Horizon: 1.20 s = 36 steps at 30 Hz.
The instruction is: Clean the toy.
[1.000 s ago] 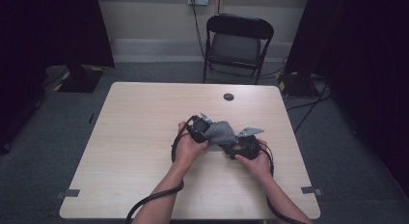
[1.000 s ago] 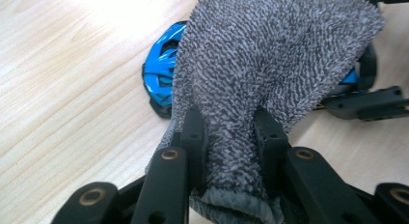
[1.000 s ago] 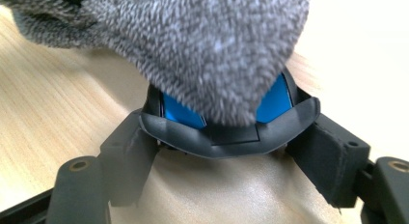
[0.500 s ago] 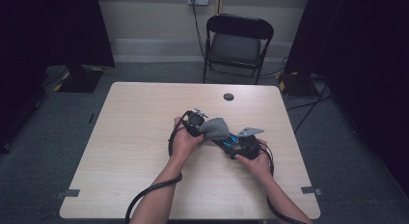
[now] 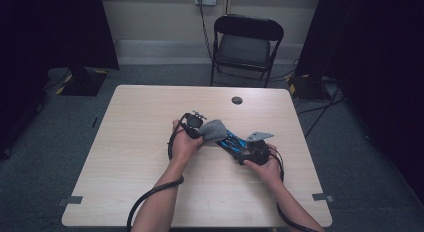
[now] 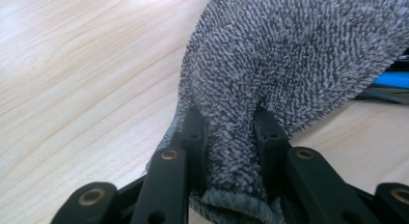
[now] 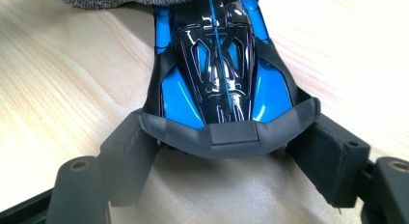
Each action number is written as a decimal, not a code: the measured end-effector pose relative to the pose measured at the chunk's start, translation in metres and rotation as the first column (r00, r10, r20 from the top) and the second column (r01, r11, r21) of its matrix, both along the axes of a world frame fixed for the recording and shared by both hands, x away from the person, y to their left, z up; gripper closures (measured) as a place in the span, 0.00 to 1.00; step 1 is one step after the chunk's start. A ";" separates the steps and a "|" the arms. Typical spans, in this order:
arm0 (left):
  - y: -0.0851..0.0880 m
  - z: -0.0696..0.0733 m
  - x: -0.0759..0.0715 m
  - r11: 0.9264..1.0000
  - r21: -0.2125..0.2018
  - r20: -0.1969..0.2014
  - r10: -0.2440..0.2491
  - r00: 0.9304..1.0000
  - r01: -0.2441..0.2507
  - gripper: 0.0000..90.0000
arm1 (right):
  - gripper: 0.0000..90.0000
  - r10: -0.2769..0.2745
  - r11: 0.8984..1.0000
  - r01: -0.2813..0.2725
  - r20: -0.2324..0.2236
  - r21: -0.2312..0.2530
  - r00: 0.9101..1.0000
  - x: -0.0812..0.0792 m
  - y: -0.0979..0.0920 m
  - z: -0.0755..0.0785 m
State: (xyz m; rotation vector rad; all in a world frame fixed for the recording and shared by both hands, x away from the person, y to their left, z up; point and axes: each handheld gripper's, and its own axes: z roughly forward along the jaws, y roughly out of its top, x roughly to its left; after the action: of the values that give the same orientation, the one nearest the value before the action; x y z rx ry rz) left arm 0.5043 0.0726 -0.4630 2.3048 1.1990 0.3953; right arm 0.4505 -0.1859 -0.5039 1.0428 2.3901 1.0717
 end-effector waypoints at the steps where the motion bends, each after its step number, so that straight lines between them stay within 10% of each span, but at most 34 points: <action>1: 0.001 -0.001 0.001 1.000 -0.009 -0.004 0.007 1.000 -0.007 0.79 | 0.29 0.000 1.000 0.000 0.000 0.000 1.000 0.000 0.000 0.000; 22: 0.035 -0.003 -0.002 0.997 0.048 0.012 0.065 0.998 -0.065 0.79 | 0.29 0.002 1.000 -0.002 0.000 0.000 1.000 0.000 0.000 0.000; 36: 0.072 0.000 -0.013 0.991 -0.003 0.019 0.131 0.991 -0.131 0.79 | 0.29 0.004 1.000 -0.004 0.001 -0.001 1.000 0.001 0.000 0.000</action>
State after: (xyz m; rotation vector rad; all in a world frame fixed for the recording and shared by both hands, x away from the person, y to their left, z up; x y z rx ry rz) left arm 0.4917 0.1443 -0.4631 2.2222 1.3449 0.4618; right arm 0.4513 -0.1861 -0.5040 1.0372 2.3923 1.0724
